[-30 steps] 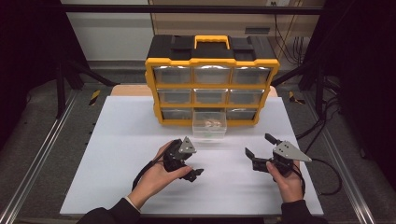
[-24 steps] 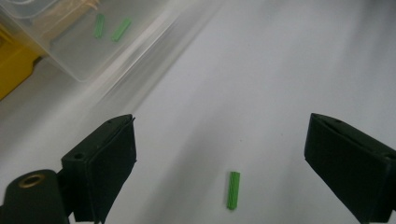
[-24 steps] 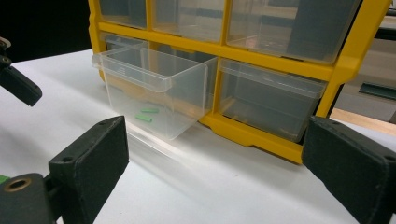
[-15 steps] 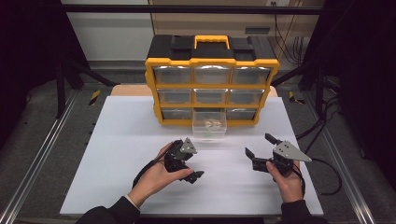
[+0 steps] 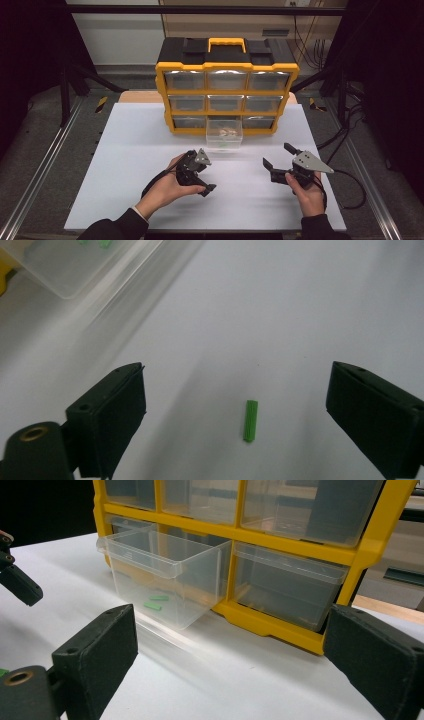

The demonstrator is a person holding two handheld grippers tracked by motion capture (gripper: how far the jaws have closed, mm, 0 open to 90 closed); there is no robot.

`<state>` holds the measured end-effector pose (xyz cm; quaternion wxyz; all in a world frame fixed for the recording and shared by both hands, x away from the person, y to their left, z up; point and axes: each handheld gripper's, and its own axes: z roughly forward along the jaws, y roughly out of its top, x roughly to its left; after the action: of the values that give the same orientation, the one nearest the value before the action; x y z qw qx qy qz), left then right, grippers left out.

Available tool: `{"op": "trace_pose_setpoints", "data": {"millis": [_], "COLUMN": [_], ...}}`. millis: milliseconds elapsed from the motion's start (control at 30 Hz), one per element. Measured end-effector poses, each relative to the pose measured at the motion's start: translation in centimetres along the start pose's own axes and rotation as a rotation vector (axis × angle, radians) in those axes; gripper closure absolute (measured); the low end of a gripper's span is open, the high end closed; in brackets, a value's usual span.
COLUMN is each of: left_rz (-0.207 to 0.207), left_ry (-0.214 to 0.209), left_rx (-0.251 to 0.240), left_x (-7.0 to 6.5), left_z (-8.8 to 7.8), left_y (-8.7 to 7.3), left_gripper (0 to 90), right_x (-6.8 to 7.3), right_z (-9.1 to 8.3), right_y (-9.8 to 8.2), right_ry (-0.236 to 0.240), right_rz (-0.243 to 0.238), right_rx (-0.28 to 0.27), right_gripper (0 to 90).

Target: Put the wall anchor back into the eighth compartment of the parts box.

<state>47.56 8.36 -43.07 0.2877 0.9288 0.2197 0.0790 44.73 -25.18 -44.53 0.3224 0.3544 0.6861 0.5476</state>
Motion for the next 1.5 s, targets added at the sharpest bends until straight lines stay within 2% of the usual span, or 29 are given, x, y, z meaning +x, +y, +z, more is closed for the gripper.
{"op": "trace_pose_setpoints", "data": {"millis": [33, 100, 167, 233, 333, 400, 433, 500, 667, 1067, 1267, 1500], "left_rz": [0.0, -0.025, -0.007, 0.001, -0.007, 0.002, 0.008, 0.019, 0.028, 0.014, 0.021, 0.011], "left_ry": [0.0, -0.022, -0.038, -0.037, -0.05, -0.063, -0.067, -0.075, -0.078, -0.067, -0.035, -0.038], "left_rx": [0.0, 0.003, 0.012, 0.035, 0.048, 0.071, 0.1, 0.124, 0.153, 0.176, 0.178, 0.16], "left_x": [0.0, 0.0, -0.1, -0.1, -0.2, -0.3, -0.2, -0.4, -0.7, -0.4, -0.5, -0.4], "left_z": [0.0, 0.2, 0.3, 0.5, 1.0, 1.3, 1.3, 1.6, 2.0, 2.0, 2.1, 2.0], "left_y": [0.0, 0.0, 0.0, -0.1, -0.2, -0.3, -0.3, -0.3, -0.4, -0.5, -0.5, -0.7], "left_gripper": [11.6, 16.2, 23.4, 25.5, 32.5, 39.3, 40.6, 44.6, 53.3, 74.0, 82.9, 83.9], "right_x": [0.0, 0.0, 0.0, 0.0, 0.0, 0.0, 0.0, 0.0, 0.0, 0.0, 0.0, 0.0], "right_z": [0.0, 0.0, -0.1, -0.1, -0.1, -0.1, -0.1, -0.1, -0.1, -0.1, -0.1, -0.1], "right_y": [0.0, 0.0, 0.0, 0.0, 0.0, 0.0, 0.0, 0.0, 0.0, 0.0, 0.0, 0.0], "right_ry": [0.0, -0.001, -0.003, -0.003, -0.001, -0.001, -0.003, -0.004, -0.002, -0.001, -0.001, -0.001], "right_rz": [0.0, 0.002, 0.003, 0.003, 0.002, 0.001, 0.003, 0.004, 0.002, -0.001, 0.0, 0.0], "right_rx": [0.0, 0.003, -0.001, -0.001, -0.002, 0.0, 0.0, 0.0, 0.0, 0.0, -0.001, -0.001], "right_gripper": [7.7, 7.7, 7.7, 7.7, 7.7, 7.7, 7.7, 7.7, 7.7, 7.7, 7.7, 7.7]}}
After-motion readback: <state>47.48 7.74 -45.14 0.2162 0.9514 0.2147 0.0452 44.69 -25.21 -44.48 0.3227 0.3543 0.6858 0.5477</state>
